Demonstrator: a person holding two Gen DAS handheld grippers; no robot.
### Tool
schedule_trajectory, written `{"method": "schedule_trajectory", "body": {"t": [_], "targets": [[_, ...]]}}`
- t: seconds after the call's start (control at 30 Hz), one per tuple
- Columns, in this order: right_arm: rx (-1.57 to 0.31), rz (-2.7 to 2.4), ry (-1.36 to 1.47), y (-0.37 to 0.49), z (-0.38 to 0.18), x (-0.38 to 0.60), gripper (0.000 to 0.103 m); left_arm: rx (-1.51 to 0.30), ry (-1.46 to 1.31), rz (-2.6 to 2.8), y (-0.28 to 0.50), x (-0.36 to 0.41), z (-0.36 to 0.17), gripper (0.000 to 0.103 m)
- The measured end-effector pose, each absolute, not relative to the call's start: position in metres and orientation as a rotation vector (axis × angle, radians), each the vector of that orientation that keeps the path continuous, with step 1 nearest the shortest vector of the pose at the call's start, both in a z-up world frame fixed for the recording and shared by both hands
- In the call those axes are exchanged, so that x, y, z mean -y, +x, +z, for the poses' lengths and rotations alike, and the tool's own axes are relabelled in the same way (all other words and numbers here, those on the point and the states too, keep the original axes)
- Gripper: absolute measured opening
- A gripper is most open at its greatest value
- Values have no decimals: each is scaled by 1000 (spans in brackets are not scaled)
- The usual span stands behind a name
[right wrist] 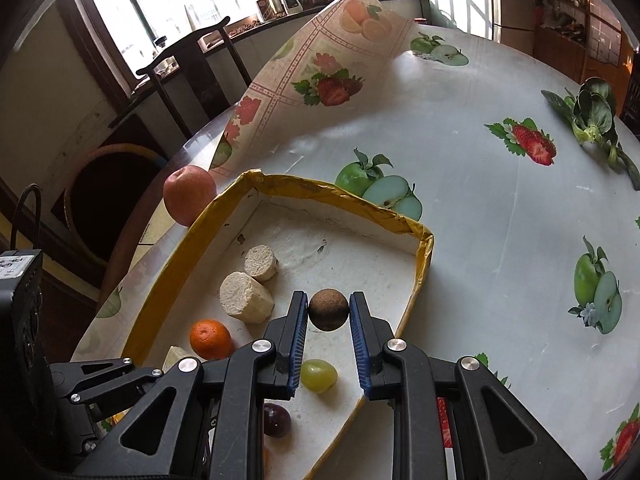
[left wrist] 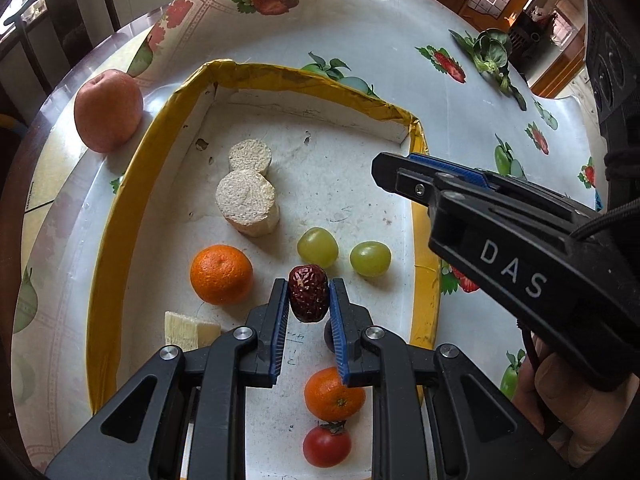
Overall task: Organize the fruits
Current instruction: 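Carry the red date into the tray with the left tool while the right tool carries the brown fruit, then open the left tool to drop the date while the right tool releases the brown fruit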
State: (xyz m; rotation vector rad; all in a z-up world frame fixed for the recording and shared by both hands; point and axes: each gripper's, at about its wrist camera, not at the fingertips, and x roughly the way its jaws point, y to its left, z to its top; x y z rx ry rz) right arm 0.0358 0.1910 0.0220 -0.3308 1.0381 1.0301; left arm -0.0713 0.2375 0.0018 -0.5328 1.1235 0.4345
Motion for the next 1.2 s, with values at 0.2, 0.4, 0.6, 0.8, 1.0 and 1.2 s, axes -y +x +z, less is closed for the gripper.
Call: {"method": "schedule_trajectory", "body": {"t": [0.2,0.4,0.6,0.8,1.0,1.2], "targets": [[-1063,1034,-348,41,8,-201,22,-1142,-541,439,-66,-240,-9,18],[-1083,1043,-369,41,-5,-208,22,-1155,-537,438,-63,-240,-16,18],[-1095,1043,-377,42,-9,-210,23,-1168,-549,456,-63,-243,-20,20],[-1095,1057,-370,42,-5,-207,34,-1161,-526,471,-67,-240,-14,48],[-1067,1076,-359,39,10,-198,36,-1133,-476,479,-76,-231,1,49],[-1003,1159,-357,28,29,-183,48,-1110,-471,479,-93,-221,13,49]]}}
